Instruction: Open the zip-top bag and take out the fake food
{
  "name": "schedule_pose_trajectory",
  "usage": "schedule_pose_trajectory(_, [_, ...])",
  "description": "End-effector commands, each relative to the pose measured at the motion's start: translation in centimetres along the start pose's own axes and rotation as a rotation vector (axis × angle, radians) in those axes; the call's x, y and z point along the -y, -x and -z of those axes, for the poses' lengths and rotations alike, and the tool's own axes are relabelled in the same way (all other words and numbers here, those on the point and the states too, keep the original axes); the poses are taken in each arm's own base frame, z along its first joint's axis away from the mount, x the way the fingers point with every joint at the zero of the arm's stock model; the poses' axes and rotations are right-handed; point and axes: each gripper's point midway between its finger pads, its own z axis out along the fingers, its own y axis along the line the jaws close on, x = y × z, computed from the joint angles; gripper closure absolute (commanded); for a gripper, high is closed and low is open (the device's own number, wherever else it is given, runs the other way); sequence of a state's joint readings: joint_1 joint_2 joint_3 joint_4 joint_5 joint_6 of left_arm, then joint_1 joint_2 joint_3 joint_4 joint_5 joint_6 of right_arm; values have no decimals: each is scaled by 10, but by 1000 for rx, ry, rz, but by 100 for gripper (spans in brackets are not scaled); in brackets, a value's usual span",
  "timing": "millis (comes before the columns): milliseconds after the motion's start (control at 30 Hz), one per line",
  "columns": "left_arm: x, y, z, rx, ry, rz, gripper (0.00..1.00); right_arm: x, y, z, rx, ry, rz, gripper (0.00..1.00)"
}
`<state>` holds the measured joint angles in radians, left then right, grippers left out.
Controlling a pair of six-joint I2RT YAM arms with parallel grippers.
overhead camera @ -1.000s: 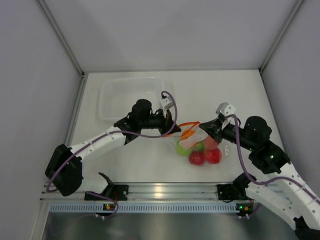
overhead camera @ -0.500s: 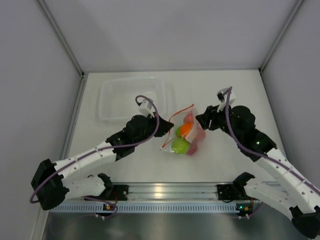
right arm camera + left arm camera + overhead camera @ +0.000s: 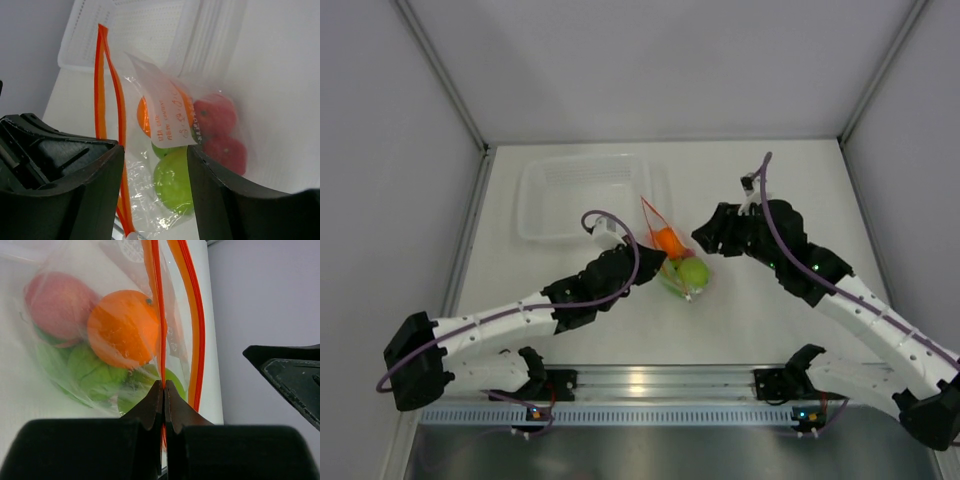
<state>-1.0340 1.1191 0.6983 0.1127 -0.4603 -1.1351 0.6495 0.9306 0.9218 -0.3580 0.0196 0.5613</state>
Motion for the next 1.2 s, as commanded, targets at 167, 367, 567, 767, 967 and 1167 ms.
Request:
schedule_pose_trajectory(167, [45, 6, -3, 34, -84, 54, 100, -34, -5, -16, -81, -45, 172, 46])
schedule_pose_trajectory(367, [44, 8, 3, 40, -92, 56, 100, -33, -23, -30, -128, -129, 272, 51])
schedule_pose_trajectory(567, [40, 13, 9, 56, -93, 54, 100, -6, -34, -39, -150, -274, 352, 86])
schedule_pose_trajectory(767, [14, 29, 24, 122, -22, 37, 100, 42, 3, -2, -63, -528, 475, 100])
schedule_pose_trajectory(967, [-50, 42, 52, 175, 171, -5, 100, 102, 28, 42, -84, -733, 592, 100])
schedule_pose_trajectory(1167, [-106, 50, 81, 222, 270, 39, 100, 127, 52, 76, -58, -751, 540, 100])
